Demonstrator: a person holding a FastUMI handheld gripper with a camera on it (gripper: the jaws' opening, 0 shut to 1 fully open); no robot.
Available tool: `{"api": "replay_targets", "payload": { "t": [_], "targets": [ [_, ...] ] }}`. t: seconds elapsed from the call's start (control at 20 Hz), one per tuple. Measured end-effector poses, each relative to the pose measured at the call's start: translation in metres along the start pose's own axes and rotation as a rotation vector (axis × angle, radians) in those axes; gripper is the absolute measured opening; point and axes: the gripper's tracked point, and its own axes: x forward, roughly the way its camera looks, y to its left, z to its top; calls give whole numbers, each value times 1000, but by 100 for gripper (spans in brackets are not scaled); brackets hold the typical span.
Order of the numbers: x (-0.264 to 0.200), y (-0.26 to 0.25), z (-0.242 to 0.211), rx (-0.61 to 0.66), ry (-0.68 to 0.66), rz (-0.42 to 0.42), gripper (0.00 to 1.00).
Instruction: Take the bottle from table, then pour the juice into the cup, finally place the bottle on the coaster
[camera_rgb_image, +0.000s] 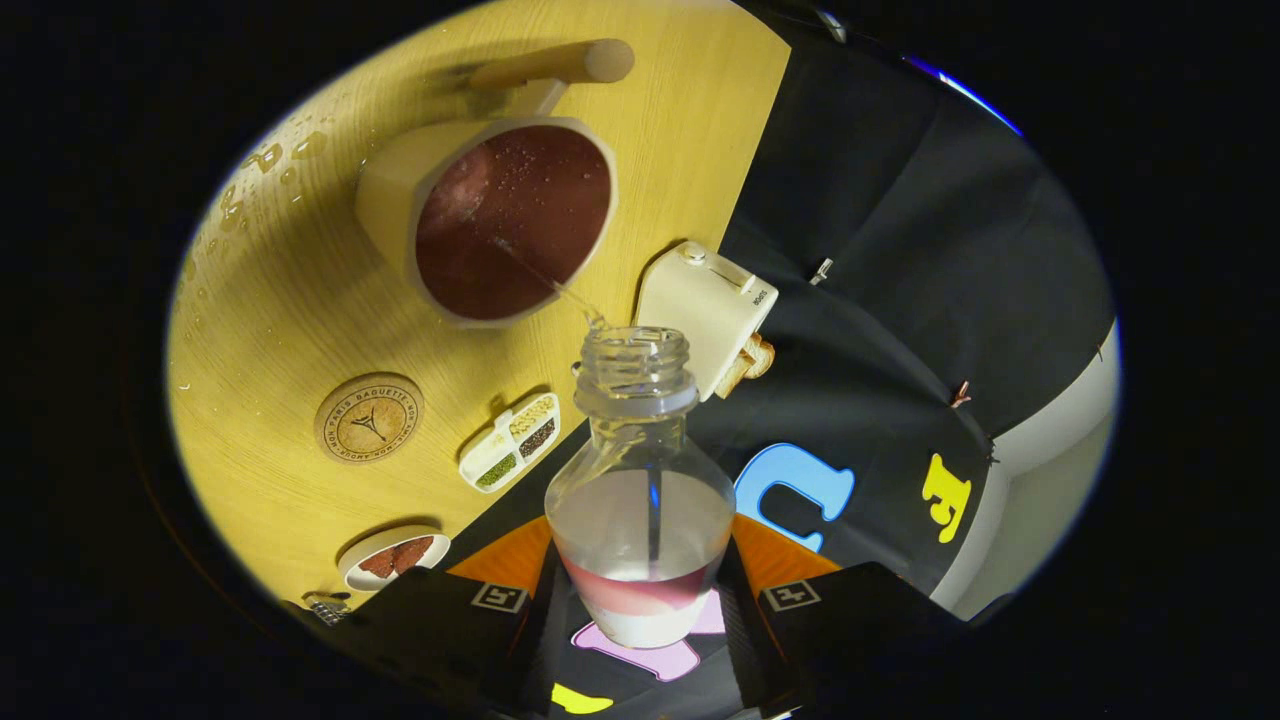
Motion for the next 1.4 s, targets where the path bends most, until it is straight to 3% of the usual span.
{"api": "replay_targets", "payload": {
  "t": [1.4],
  "targets": [
    [-5,-8,-2,-49,16,13,70]
  ]
}}
